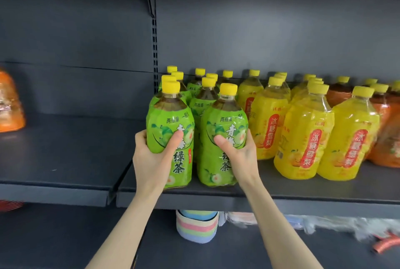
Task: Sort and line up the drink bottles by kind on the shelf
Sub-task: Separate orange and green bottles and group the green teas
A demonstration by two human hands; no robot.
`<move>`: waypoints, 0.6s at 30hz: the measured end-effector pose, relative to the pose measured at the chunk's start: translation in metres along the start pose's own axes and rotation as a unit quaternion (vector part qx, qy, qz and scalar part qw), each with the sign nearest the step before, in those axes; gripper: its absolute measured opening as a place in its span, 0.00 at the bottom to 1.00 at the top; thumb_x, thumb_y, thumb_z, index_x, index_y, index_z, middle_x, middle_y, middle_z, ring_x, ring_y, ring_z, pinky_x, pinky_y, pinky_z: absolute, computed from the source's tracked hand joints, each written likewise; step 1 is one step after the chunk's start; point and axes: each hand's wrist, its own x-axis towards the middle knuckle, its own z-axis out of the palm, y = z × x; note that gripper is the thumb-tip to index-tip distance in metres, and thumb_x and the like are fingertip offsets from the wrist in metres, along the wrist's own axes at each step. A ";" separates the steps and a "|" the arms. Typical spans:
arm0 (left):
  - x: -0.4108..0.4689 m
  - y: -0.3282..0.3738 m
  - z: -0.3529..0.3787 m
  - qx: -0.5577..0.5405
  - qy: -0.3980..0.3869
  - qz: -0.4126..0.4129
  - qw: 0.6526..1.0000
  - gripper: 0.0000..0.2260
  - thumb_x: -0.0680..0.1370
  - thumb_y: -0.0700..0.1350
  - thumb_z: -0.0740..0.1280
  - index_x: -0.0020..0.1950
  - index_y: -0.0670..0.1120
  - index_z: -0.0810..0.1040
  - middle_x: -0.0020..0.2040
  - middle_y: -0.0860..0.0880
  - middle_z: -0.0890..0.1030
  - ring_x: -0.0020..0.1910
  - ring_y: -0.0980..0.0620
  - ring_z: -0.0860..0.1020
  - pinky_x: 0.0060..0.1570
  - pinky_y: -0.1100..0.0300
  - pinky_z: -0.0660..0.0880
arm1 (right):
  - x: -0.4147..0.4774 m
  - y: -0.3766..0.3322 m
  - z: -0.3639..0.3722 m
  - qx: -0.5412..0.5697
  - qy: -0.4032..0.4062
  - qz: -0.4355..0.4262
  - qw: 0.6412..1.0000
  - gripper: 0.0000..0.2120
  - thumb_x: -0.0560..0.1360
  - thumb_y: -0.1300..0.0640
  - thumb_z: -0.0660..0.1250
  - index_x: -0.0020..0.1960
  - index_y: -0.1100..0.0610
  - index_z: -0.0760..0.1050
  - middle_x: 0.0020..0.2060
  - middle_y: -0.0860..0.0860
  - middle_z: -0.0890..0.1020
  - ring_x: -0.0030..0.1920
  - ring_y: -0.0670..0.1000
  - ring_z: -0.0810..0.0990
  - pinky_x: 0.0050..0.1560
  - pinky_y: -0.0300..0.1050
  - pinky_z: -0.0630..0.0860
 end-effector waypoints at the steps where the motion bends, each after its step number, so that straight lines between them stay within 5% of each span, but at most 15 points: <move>1: 0.003 -0.001 0.001 0.002 -0.001 0.002 1.000 0.30 0.62 0.64 0.71 0.57 0.49 0.71 0.48 0.56 0.79 0.45 0.63 0.79 0.39 0.65 0.74 | 0.002 0.001 0.002 -0.001 -0.003 -0.001 1.000 0.32 0.54 0.39 0.75 0.56 0.46 0.72 0.46 0.40 0.84 0.46 0.36 0.82 0.42 0.27 0.75; 5: 0.015 -0.008 0.006 0.011 -0.010 -0.004 1.000 0.31 0.61 0.67 0.72 0.56 0.52 0.71 0.51 0.54 0.79 0.51 0.56 0.78 0.43 0.62 0.76 | 0.012 0.007 0.013 -0.009 -0.005 0.010 1.000 0.36 0.56 0.39 0.76 0.60 0.50 0.73 0.51 0.45 0.84 0.52 0.44 0.83 0.53 0.43 0.79; 8: 0.025 -0.015 0.012 0.030 0.007 0.005 1.000 0.34 0.60 0.71 0.71 0.58 0.52 0.71 0.55 0.54 0.76 0.54 0.55 0.76 0.54 0.54 0.74 | 0.016 0.008 0.016 -0.019 0.010 0.008 1.000 0.34 0.56 0.39 0.76 0.59 0.47 0.73 0.50 0.44 0.84 0.51 0.43 0.82 0.52 0.42 0.79; 14: 0.037 -0.024 0.021 0.072 0.028 0.029 0.997 0.42 0.57 0.72 0.68 0.62 0.46 0.71 0.57 0.51 0.67 0.57 0.51 0.73 0.55 0.56 0.70 | 0.019 0.008 0.018 -0.092 0.052 0.004 0.994 0.23 0.59 0.38 0.75 0.50 0.40 0.72 0.56 0.47 0.76 0.54 0.40 0.75 0.56 0.44 0.72; 18: 0.035 -0.022 0.019 0.098 0.027 0.036 0.994 0.43 0.59 0.71 0.69 0.63 0.45 0.67 0.56 0.52 0.68 0.55 0.52 0.72 0.49 0.58 0.67 | 0.015 0.004 0.016 -0.123 0.058 0.007 0.991 0.36 0.61 0.38 0.77 0.63 0.48 0.69 0.59 0.47 0.75 0.58 0.46 0.75 0.61 0.51 0.74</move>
